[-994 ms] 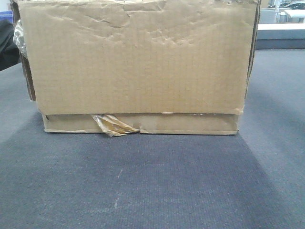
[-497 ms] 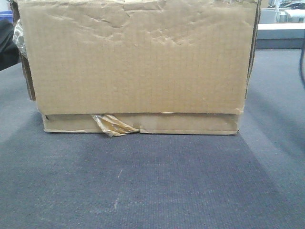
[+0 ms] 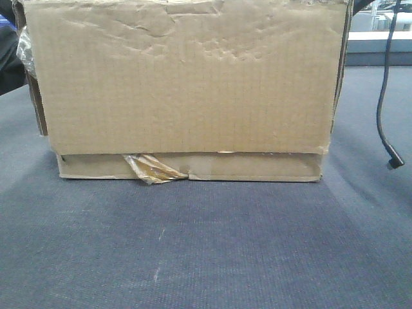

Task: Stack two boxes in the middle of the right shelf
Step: 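Close both grippers on the side walls of the two stacked boxes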

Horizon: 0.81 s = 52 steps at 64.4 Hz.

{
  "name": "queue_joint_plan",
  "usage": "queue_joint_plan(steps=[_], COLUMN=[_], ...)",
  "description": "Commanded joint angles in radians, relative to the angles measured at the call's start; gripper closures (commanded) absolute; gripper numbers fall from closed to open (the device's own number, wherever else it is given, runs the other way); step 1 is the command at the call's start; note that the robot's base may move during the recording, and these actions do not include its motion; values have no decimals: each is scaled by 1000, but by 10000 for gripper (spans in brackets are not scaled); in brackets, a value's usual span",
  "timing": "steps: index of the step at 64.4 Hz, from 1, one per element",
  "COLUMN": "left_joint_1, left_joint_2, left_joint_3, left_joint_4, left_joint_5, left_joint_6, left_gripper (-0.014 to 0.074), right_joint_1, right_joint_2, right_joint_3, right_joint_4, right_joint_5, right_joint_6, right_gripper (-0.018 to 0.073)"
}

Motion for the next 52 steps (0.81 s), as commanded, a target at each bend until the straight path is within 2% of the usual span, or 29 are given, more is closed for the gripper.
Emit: queue_joint_plan(steps=[1, 6, 11, 14, 15, 19, 22, 52], left_joint_1=[7, 7, 7, 7, 7, 7, 7, 5], left_joint_2=[-5, -5, -5, -5, -5, -5, -5, -92], left_joint_3=[-4, -4, -4, -4, -4, -4, -4, -4], left_joint_4=[-8, -8, -8, -8, -8, -8, -8, -6], left_joint_5=[-5, -5, -5, -5, -5, -5, -5, -5], left_joint_6=[1, 1, 1, 1, 1, 1, 1, -1], left_gripper=[76, 132, 262, 389, 448, 589, 710, 707], right_joint_1=[-1, -1, -1, -1, -1, -1, -1, -1], right_joint_2=[3, 8, 8, 8, 8, 8, 8, -52], right_joint_3=[-6, -6, -6, -6, -6, -6, -6, -6], right_joint_4=[1, 1, 1, 1, 1, 1, 1, 1], right_joint_5=[-14, -14, -14, -14, -14, -10, -10, -16], right_joint_6=[-5, -5, -5, -5, -5, -5, -5, -5], right_gripper=[48, 190, 384, 537, 580, 729, 713, 712])
